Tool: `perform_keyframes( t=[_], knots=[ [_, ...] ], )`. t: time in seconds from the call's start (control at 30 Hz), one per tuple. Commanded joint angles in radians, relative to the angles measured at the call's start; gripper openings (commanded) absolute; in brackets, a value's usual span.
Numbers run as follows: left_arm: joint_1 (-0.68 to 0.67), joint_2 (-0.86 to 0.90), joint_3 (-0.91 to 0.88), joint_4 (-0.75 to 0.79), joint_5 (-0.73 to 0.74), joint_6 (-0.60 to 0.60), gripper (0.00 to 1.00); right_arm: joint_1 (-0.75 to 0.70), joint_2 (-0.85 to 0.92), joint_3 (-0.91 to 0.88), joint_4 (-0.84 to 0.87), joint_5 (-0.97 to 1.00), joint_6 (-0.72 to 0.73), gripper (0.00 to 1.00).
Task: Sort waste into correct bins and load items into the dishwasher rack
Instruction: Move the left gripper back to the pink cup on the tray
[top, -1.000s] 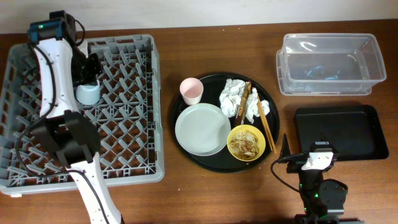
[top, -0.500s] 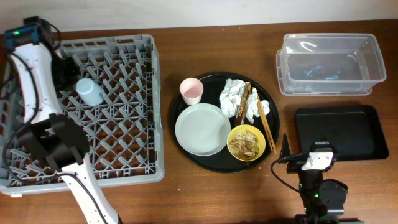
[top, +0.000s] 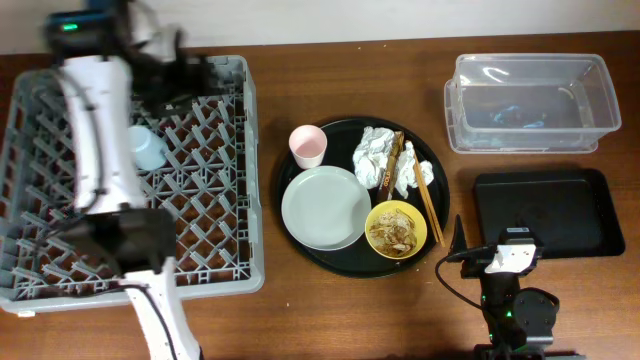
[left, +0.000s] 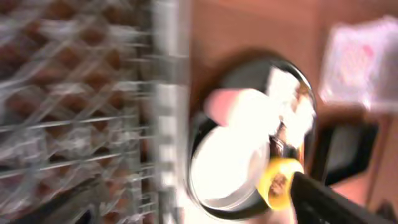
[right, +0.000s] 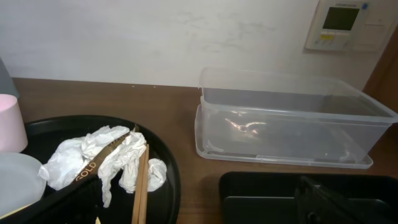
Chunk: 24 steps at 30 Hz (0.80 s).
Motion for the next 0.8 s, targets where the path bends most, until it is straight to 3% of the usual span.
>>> perform_keyframes(
  t=[0.0, 0.17, 0.3, 0.4, 0.77],
  knots=[
    [-0.18, -0.014, 0.008, 0.002, 0.0, 0.13, 0.95, -0.006, -0.008, -0.007, -0.003, 0.009, -0.006, 0.99],
    [-0.384, 0.0, -0.009, 0.039, -0.304, 0.082, 0.94, -0.006, -0.008, -0.007, -0.003, 0.009, -0.006, 0.99],
    [-0.495, 0.034, -0.06, 0.12, -0.406, 0.039, 0.68, -0.006, -0.008, -0.007, -0.003, 0.009, -0.006, 0.98],
    [-0.547, 0.078, -0.093, 0.158, -0.471, -0.031, 0.57, -0.006, -0.008, -0.007, -0.003, 0.009, -0.007, 0.99],
    [-0.581, 0.231, -0.127, 0.208, -0.473, -0.036, 0.55, -0.007, -0.008, -0.007, -0.003, 0.009, -0.006, 0.99]
  ],
)
